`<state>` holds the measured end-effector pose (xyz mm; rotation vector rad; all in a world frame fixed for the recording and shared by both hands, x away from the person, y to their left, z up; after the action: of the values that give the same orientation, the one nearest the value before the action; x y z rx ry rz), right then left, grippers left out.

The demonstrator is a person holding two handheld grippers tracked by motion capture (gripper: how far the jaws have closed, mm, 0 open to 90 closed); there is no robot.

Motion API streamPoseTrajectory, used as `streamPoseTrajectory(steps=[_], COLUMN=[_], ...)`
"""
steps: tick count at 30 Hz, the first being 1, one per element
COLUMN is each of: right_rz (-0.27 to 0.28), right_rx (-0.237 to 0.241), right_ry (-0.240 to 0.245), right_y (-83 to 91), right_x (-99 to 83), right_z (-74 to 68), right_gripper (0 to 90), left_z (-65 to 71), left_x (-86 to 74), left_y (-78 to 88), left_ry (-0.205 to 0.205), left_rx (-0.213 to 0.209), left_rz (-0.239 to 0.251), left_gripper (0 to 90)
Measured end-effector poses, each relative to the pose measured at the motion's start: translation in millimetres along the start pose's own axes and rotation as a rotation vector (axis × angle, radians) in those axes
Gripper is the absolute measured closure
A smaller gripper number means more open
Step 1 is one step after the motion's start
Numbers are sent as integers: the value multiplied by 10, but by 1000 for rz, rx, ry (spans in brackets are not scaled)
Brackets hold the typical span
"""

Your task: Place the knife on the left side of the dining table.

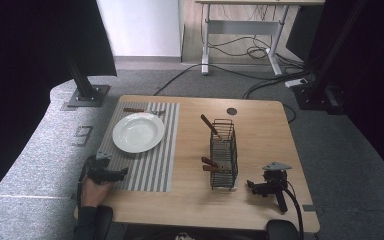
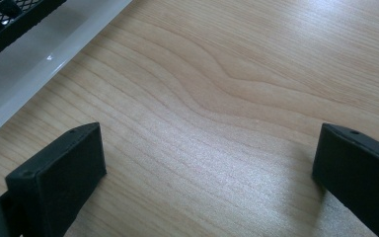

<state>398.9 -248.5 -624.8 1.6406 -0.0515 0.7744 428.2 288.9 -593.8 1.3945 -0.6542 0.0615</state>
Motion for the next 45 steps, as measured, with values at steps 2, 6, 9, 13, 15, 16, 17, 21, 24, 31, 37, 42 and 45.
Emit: streamPoseTrajectory(steps=[2, 6, 9, 13, 15, 16, 17, 21, 24, 31, 37, 42, 45], right_rz=[0, 0, 0, 0, 0, 0, 0, 0, 0, 0, 0, 0, 0], right_rx=[0, 0, 0, 0, 0, 0, 0, 0, 0, 0, 0, 0, 0], right_ry=[0, 0, 0, 0, 0, 0, 0, 0, 0, 0, 0, 0, 0], right_y=[0, 0, 0, 0, 0, 0, 0, 0, 0, 0, 0, 0, 0], right_x=[0, 0, 0, 0, 0, 0, 0, 0, 0, 0, 0, 0, 0], right_z=[0, 0, 0, 0, 0, 0, 0, 0, 0, 0, 0, 0, 0], right_gripper=[0, 0, 0, 0, 0, 0, 0, 0, 0, 0, 0, 0, 0], left_z=[13, 41, 80, 132, 148, 159, 168, 203, 238, 321, 424, 519, 549], left_x=[32, 100, 173, 264, 294, 318, 340, 414, 488, 595, 720, 852, 890], left_y=[31, 82, 137, 202, 222, 237, 253, 308, 362, 433, 497, 558, 577], left_ry=[-2, -5, -20, -36, -36, -37, -40, -46, -52, -76, -103, -118, -123], left_rx=[5, 5, 8, -4, -10, -13, -15, -24, -38, -47, -57, -62, -63], left_rz=[-2, 0, -2, 7, 12, 16, 18, 25, 37, 40, 39, 38, 36], left_gripper=[0, 0, 6, 15, 11, 11, 9, 0, 0, 0, 0, 0, 0])
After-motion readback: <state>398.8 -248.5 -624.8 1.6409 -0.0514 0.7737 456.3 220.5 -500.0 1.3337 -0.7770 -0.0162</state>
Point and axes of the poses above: each handheld gripper's, and its own axes: y roughly backward along the jaws, x roughly out of its top, z roughly to its right, the point moved 9 cm from there along -y, roughly forward along the jaws, and after that the axes turned 15 degrees about -z, right-handed, at the moved point
